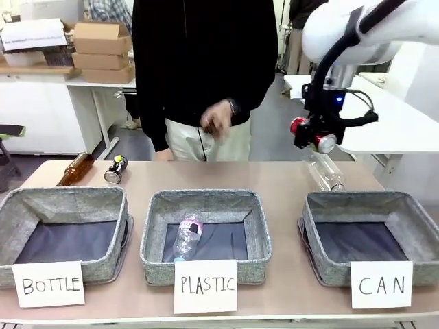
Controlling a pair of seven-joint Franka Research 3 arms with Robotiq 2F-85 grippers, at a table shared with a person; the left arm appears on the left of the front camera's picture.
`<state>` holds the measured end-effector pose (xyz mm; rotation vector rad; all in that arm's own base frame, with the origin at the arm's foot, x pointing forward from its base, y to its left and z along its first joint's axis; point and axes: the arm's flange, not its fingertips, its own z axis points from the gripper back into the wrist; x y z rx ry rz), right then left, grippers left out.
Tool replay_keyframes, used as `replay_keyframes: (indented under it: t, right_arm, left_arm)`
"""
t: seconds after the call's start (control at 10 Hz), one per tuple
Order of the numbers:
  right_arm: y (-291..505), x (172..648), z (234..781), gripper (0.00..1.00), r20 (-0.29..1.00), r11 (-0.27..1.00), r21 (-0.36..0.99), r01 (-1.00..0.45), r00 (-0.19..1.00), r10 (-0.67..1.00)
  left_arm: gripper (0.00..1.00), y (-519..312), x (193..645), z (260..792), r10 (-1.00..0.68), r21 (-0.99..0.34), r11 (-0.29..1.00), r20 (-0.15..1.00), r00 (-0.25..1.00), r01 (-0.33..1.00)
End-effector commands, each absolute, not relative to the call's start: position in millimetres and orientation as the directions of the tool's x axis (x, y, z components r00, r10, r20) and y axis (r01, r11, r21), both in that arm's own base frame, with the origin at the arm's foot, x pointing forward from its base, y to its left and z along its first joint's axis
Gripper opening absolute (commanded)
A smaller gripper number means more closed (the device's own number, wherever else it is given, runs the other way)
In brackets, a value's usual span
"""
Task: Sort the can waste into the basket.
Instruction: Pick up the can waste from the table and place it in the right Fabric basket.
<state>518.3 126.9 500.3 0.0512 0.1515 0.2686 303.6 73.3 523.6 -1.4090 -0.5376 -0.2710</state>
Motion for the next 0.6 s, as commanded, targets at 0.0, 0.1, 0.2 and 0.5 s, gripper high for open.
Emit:
replay_keyframes:
  t: [0.0, 0.1, 0.2, 0.5]
  right_arm:
    - [99.3, 447.6, 508.5, 0.00, -0.154, 0.951, 0.099, -0.294, 0.939, 0.306]
    - [82.7, 408.4, 511.4, 0.00, -0.122, 0.950, 0.114, -0.291, 0.945, 0.304]
    - [68.6, 385.5, 507.6, 0.00, -0.095, 0.950, 0.139, -0.279, 0.951, 0.293]
    - [47.8, 371.3, 491.5, 0.00, -0.091, 0.942, 0.196, -0.272, 0.951, 0.294]
  left_arm:
    - [1.00, 72.2, 303.9, 524.1, 0.140, -0.850, 0.141, 0.524, 0.840, 0.507]
    - [1.00, 72.2, 303.9, 524.1, 0.140, -0.850, 0.141, 0.524, 0.840, 0.507]
    - [1.00, 72.2, 303.9, 524.1, 0.140, -0.850, 0.141, 0.524, 0.840, 0.507]
    - [1.00, 72.2, 303.9, 524.1, 0.140, -0.850, 0.141, 0.524, 0.840, 0.507]
